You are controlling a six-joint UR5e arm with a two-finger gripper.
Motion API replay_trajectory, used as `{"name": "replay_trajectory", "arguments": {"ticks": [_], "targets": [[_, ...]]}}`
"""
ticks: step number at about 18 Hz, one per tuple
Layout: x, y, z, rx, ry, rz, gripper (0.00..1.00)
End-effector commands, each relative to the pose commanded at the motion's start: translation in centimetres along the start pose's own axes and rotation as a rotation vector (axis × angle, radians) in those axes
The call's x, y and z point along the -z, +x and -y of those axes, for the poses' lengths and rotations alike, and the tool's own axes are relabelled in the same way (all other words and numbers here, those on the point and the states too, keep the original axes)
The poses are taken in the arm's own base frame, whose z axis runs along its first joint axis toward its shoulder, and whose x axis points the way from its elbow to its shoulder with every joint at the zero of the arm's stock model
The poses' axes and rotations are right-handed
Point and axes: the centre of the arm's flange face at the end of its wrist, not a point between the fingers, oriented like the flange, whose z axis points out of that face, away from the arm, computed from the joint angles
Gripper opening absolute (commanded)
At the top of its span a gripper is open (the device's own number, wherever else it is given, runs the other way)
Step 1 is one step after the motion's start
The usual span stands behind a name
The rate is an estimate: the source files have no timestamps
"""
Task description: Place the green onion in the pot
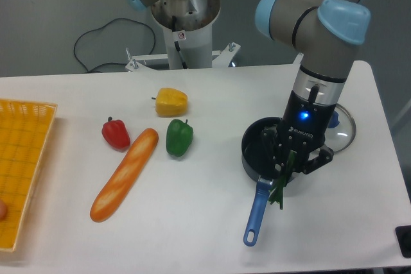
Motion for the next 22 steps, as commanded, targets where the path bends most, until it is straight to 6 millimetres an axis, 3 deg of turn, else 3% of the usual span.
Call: {"name": "replay_trajectory", "arguments": {"ticks": [4,8,15,22], "targets": [[-0.9,-0.2,-0.4,-0.019,0.004,-0.016,0.1],[-2.6,0.2,-2.4,-0.041,-0.014,-0.05,0.1],[-3.8,-0.7,-4.1,-0.036,-0.024,-0.066,0.1],[-4.8,0.0,-5.5,-0.018,-0.037,-0.091,0.1]]}}
